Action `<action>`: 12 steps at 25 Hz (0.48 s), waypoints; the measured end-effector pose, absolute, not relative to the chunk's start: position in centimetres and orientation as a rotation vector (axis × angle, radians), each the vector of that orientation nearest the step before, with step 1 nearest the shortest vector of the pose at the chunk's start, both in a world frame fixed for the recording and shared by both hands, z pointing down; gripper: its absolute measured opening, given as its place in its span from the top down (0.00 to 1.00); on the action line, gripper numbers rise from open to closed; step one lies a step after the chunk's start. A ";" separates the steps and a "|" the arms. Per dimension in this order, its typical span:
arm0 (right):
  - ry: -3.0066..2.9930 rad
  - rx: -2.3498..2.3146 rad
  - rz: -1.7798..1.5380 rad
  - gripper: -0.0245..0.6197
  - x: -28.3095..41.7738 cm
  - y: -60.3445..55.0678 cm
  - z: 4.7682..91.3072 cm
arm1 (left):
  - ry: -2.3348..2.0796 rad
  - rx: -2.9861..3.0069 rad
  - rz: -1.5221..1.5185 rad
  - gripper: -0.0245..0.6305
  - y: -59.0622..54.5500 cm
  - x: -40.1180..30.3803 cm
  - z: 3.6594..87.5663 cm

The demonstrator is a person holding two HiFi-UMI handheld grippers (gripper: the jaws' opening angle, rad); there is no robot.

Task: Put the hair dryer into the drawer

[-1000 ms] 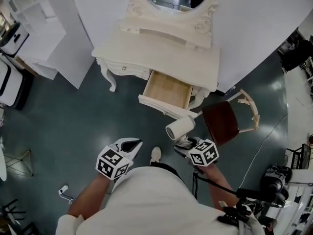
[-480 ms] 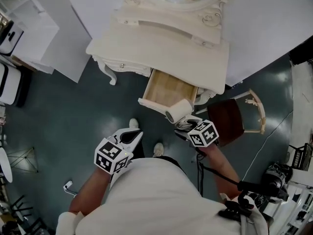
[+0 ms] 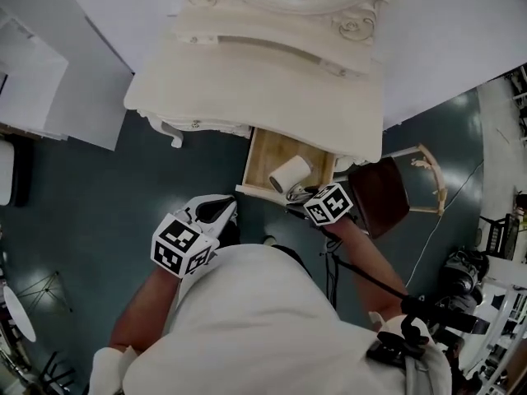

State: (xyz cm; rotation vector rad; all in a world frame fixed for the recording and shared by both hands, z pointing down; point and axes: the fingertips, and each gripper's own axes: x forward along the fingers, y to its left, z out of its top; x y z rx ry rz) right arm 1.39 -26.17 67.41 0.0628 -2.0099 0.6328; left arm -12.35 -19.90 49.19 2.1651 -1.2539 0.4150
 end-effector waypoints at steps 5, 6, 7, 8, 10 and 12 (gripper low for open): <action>-1.925 0.084 0.666 0.60 -1.3 -28.4 71.0 | -1.198 2.178 0.441 0.97 -22.0 -16.3 49.6; -1.909 0.086 0.669 0.60 -1.8 -28.8 71.7 | -1.188 2.175 0.445 0.97 -22.3 -17.0 49.8; -1.895 0.087 0.670 0.60 -2.3 -29.2 72.3 | -1.177 2.171 0.450 0.97 -22.6 -17.7 50.1; -1.882 0.089 0.670 0.60 -2.8 -29.5 72.9 | -1.166 2.169 0.455 0.97 -23.0 -18.3 50.4; -1.862 0.095 0.672 0.60 -3.7 -30.3 74.0 | -1.146 2.168 0.462 0.97 -23.6 -19.4 50.8; -1.844 0.104 0.676 0.60 -4.5 -31.0 75.1 | -1.129 2.169 0.464 0.97 -24.1 -20.3 51.1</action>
